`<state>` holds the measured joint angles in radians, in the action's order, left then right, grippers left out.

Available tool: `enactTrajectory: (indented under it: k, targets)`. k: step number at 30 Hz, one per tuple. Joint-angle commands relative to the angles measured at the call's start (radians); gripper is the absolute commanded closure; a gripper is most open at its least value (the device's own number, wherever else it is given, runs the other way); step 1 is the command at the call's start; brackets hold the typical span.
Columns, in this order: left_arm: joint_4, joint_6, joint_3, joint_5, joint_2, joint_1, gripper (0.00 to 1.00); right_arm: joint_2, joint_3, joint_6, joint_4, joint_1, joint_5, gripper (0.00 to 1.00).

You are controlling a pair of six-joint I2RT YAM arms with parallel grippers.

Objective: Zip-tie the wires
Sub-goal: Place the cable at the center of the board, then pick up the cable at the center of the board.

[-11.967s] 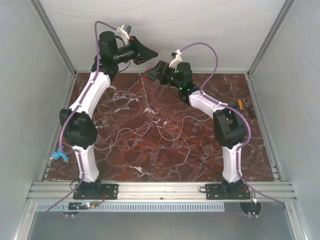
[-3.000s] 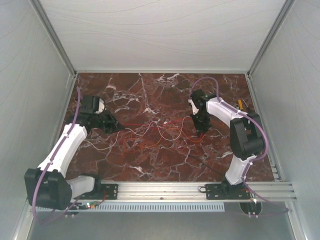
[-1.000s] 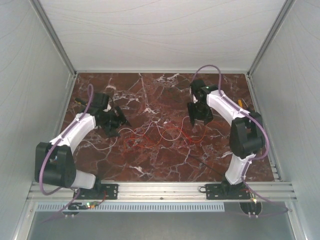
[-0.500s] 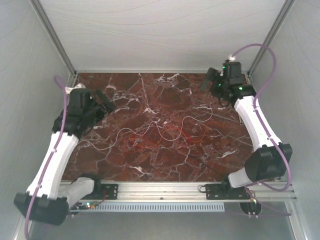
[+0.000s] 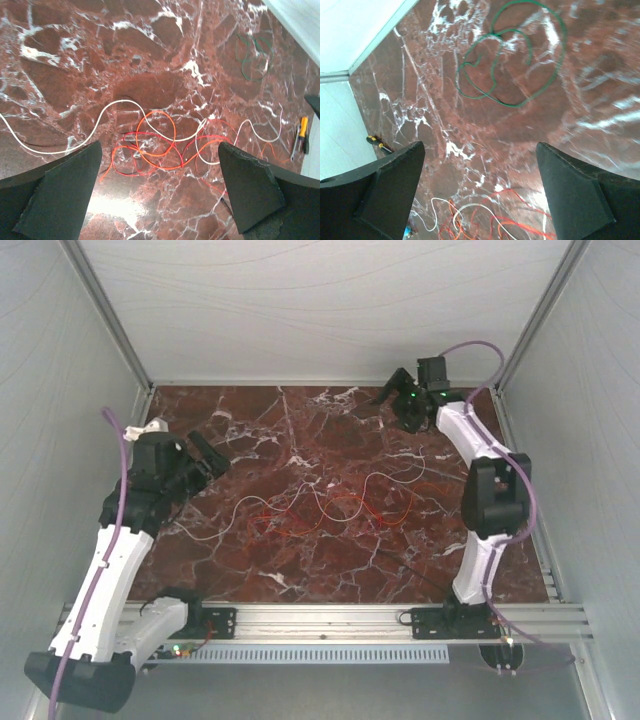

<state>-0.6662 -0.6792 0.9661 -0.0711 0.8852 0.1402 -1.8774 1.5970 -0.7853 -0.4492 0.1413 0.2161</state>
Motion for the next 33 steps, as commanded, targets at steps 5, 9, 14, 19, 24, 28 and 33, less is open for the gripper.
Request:
enactTrajectory:
  k: [5, 9, 14, 19, 24, 28, 33]
  targets:
    - [0.035, 0.061, 0.031, 0.186, 0.067, 0.003, 0.02, -0.272, 0.265, -0.007, 0.072, 0.104, 0.103, 0.19]
    - [0.045, 0.061, 0.034, 0.223, 0.099, 0.004, 0.03, -0.390, 0.362, 0.018, 0.075, 0.135, 0.120, 0.26]
    - [0.056, 0.071, 0.046, 0.256, 0.134, 0.003, 0.04, -0.504, 0.447, 0.042, 0.091, 0.149, 0.142, 0.34]
    - [0.056, 0.077, 0.061, 0.284, 0.170, 0.003, 0.05, -0.576, 0.505, 0.096, 0.085, 0.151, 0.125, 0.35]
    - [0.064, 0.078, 0.072, 0.299, 0.205, 0.004, 0.05, -0.623, 0.542, 0.134, 0.067, 0.151, 0.123, 0.37]
    - [0.071, 0.079, 0.080, 0.307, 0.226, 0.003, 0.06, -0.652, 0.555, 0.150, 0.070, 0.156, 0.129, 0.43]
    - [0.079, 0.075, 0.095, 0.322, 0.257, 0.004, 0.06, -0.684, 0.583, 0.168, 0.060, 0.161, 0.130, 0.47]
